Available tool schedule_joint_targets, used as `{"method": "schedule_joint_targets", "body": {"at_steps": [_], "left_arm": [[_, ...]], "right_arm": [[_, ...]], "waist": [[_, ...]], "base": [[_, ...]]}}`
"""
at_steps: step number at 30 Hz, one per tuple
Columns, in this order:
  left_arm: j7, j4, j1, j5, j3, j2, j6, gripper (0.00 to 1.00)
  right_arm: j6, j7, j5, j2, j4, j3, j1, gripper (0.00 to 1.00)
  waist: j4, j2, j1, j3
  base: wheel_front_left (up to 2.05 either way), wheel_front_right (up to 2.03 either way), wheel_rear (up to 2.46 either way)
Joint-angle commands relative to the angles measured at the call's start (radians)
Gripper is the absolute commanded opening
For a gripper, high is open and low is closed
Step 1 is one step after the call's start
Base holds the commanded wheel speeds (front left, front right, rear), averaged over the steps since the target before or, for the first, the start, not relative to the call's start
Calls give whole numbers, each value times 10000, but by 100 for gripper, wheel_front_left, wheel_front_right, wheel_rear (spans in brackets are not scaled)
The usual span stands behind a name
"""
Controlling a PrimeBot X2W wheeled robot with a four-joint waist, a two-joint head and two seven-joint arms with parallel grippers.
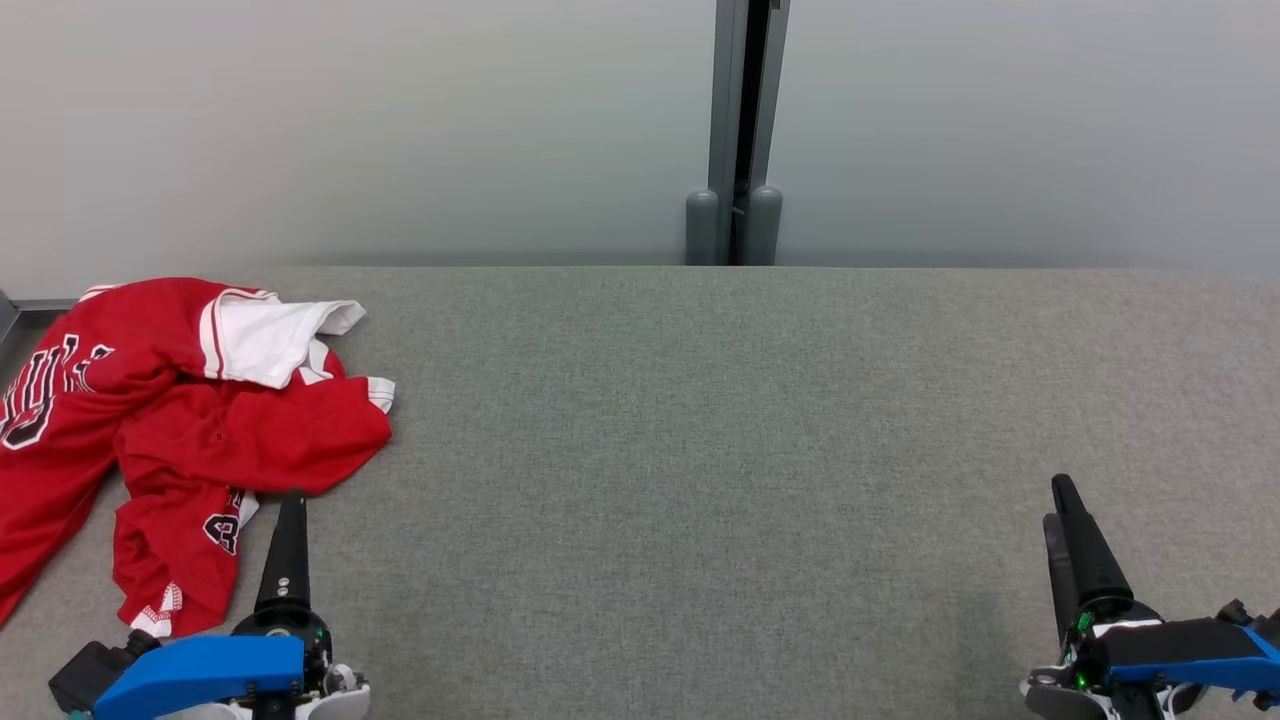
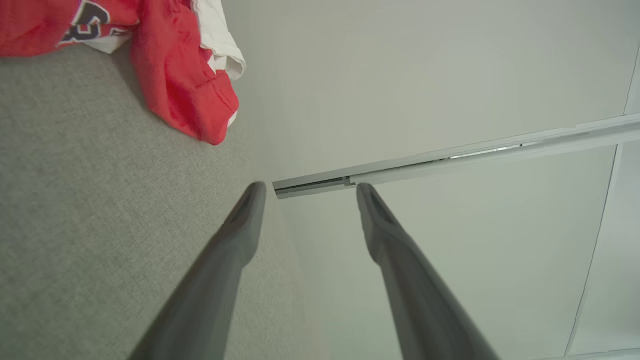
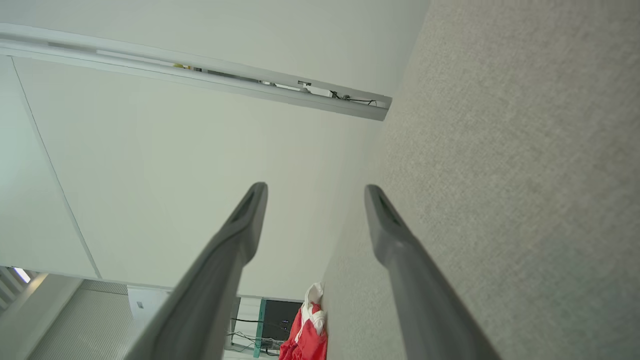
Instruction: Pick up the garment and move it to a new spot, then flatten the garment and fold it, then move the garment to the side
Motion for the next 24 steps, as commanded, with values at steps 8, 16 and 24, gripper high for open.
{"method": "schedule_joint_targets", "body": {"at_steps": [8,16,24], "left_arm": [[-389,-674,37,2021,-311,81,236,100],[-684,-837,163,4154,-581,86,348,100],[-957,-776,301,5839,-767,99,432,100]], "right_arm": [[19,-388,-2180,-71,-734,143,69,100],[22,-683,-4093,-80,-993,523,198,100],[24,-958,-5675,-87,-924,869,269,100]], "waist": [[8,0,0,11],[37,0,0,17],[38,0,0,27]], "base": [[0,0,0],[0,0,0],[0,0,0]]}}
